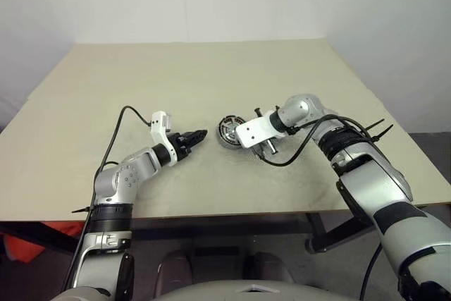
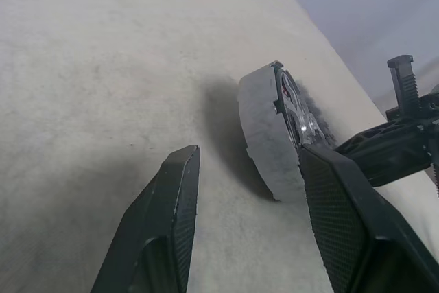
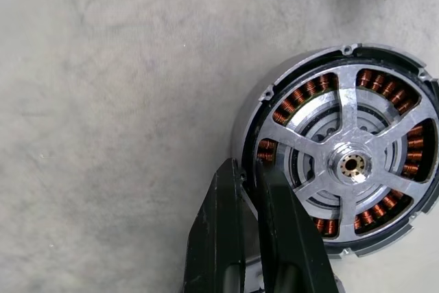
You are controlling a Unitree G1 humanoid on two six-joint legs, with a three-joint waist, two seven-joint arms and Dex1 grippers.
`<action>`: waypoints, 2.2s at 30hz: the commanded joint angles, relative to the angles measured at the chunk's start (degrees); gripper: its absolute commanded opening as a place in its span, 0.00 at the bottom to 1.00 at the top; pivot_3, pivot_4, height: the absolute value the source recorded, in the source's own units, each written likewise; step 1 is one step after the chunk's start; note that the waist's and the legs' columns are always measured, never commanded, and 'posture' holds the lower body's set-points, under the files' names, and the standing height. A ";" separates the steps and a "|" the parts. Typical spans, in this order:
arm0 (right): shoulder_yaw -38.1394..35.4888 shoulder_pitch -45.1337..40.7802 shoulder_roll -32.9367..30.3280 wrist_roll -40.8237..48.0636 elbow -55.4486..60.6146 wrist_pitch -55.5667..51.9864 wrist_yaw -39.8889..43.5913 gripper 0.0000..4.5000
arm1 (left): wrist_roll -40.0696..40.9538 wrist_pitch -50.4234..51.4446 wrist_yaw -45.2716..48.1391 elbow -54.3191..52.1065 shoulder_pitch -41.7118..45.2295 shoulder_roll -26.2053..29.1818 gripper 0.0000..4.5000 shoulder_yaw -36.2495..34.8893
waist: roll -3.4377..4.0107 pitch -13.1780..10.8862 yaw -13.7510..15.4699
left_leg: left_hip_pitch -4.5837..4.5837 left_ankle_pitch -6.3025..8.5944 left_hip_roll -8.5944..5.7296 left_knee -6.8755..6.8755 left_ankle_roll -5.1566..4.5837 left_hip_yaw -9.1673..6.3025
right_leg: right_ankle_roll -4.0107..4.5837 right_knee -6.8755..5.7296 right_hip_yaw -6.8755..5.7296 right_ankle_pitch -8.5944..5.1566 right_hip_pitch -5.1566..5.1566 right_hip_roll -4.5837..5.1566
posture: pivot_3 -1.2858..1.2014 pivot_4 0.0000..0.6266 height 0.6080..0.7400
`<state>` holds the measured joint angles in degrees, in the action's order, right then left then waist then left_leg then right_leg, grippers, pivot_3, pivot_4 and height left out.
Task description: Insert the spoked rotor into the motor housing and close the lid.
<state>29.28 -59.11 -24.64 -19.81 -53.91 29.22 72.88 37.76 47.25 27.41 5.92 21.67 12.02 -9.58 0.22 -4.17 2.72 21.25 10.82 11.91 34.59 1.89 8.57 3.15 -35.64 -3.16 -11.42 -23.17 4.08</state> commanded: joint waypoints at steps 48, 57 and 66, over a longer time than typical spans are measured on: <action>-32.32 20.20 6.31 34.39 41.91 -71.18 -20.17 0.98 | -3.26 -9.17 4.56 -4.25 -0.06 3.51 0.54 1.01 | 0.00 -0.02 1.90 | -0.04 -0.04 -0.03 -0.25 0.06 0.00 | -0.03 0.17 -0.02 -0.01 0.03 0.02 | 0.52 0.00 1.00; -47.64 29.07 0.74 51.35 59.08 -104.48 -26.77 0.98 | -5.71 -12.82 8.29 -3.35 0.66 4.28 0.54 3.56 | 0.04 -0.01 3.33 | -0.26 -0.13 -0.05 -0.49 0.22 0.01 | -0.19 0.26 0.01 -0.10 0.13 0.03 | 0.52 0.00 1.00; -52.77 36.68 1.43 57.79 66.11 -117.64 -32.41 0.98 | -5.81 -12.13 12.62 -3.89 -0.03 4.99 0.54 6.30 | 0.10 0.03 3.37 | -0.38 -0.40 -0.08 -0.64 0.68 0.01 | -0.59 0.26 0.01 -0.33 0.17 0.03 | 0.52 0.00 1.00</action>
<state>-22.29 -22.42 -23.57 36.12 9.98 -87.80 41.29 31.85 35.54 38.78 3.90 21.04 16.20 -3.72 0.33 -4.14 6.09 20.86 10.39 11.82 33.92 2.62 8.58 2.55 -35.38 -3.14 -11.75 -23.00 4.11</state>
